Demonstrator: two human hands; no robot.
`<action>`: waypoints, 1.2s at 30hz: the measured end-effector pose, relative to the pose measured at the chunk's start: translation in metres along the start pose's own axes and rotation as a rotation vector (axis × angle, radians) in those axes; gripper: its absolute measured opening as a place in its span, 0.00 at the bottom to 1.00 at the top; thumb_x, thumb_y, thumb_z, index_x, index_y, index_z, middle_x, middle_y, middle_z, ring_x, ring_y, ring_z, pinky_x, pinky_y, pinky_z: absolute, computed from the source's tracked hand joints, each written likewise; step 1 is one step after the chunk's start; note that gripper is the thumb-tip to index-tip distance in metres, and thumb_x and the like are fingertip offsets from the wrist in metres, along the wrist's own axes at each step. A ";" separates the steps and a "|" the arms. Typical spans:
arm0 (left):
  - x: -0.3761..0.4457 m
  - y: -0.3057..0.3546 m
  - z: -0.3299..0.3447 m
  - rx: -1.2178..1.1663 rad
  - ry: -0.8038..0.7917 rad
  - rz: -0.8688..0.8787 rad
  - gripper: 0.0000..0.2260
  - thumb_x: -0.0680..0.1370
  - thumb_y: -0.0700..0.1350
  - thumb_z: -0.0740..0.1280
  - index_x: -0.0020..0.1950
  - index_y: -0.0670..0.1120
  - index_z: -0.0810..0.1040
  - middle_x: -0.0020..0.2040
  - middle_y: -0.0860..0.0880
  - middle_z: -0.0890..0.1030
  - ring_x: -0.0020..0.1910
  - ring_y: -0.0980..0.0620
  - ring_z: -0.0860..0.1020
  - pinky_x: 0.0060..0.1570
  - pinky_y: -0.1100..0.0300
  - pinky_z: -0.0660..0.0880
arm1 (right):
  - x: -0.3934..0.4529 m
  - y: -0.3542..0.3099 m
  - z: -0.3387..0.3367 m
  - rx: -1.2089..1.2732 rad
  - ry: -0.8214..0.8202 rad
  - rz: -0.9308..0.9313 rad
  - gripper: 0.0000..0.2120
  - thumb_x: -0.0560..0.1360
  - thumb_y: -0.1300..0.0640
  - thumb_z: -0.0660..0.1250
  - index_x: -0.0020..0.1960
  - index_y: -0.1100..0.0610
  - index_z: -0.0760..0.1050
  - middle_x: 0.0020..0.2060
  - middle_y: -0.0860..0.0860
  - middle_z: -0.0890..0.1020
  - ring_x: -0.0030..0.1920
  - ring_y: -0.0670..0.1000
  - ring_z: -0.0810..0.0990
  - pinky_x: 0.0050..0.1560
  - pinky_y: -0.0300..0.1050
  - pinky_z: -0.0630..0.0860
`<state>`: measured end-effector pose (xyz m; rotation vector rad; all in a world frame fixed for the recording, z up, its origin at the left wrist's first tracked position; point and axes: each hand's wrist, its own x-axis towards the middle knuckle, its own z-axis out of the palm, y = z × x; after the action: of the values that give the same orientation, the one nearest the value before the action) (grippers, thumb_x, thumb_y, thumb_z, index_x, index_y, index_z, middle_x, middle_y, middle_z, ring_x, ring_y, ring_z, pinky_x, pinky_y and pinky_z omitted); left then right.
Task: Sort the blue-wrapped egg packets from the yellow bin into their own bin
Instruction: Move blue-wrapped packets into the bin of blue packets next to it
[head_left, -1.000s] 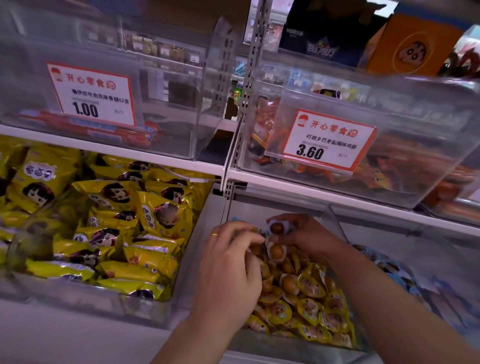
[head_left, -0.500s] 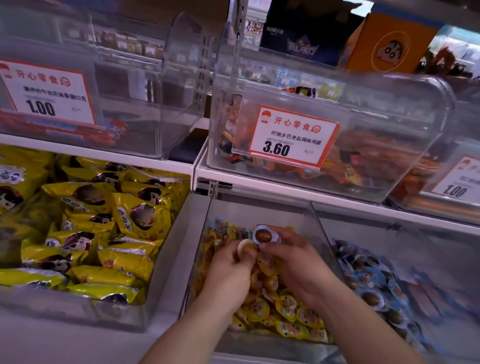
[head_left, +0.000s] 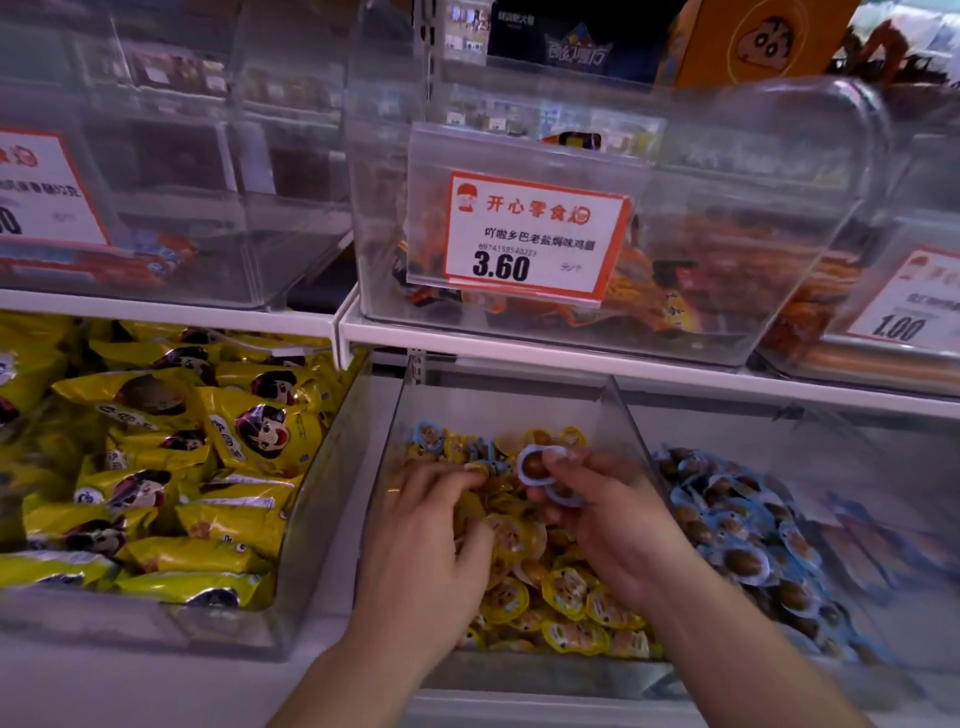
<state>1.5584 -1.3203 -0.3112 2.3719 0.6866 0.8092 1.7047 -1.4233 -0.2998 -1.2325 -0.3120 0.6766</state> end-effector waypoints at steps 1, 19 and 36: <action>0.000 0.003 0.000 -0.045 0.031 -0.021 0.14 0.78 0.51 0.63 0.63 0.58 0.77 0.61 0.61 0.75 0.60 0.57 0.73 0.60 0.57 0.71 | -0.002 0.002 0.003 -0.067 -0.004 -0.025 0.08 0.74 0.61 0.71 0.51 0.64 0.81 0.44 0.59 0.85 0.38 0.53 0.84 0.32 0.40 0.77; 0.013 0.018 -0.013 -1.463 -0.037 -0.931 0.10 0.75 0.33 0.64 0.52 0.42 0.81 0.44 0.41 0.79 0.34 0.47 0.78 0.27 0.59 0.72 | 0.099 0.003 0.030 -1.580 -0.439 -0.228 0.21 0.77 0.59 0.68 0.69 0.54 0.74 0.65 0.56 0.77 0.64 0.59 0.77 0.63 0.52 0.75; 0.013 0.013 -0.013 -1.398 -0.095 -0.842 0.13 0.71 0.34 0.64 0.35 0.46 0.85 0.43 0.39 0.80 0.34 0.46 0.79 0.30 0.58 0.69 | 0.151 0.032 0.037 -1.716 -0.503 -0.147 0.19 0.72 0.50 0.73 0.59 0.51 0.69 0.50 0.54 0.81 0.50 0.56 0.79 0.51 0.51 0.78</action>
<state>1.5626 -1.3179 -0.2892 0.7393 0.6433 0.4755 1.7901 -1.2946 -0.3380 -2.5707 -1.6020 0.4974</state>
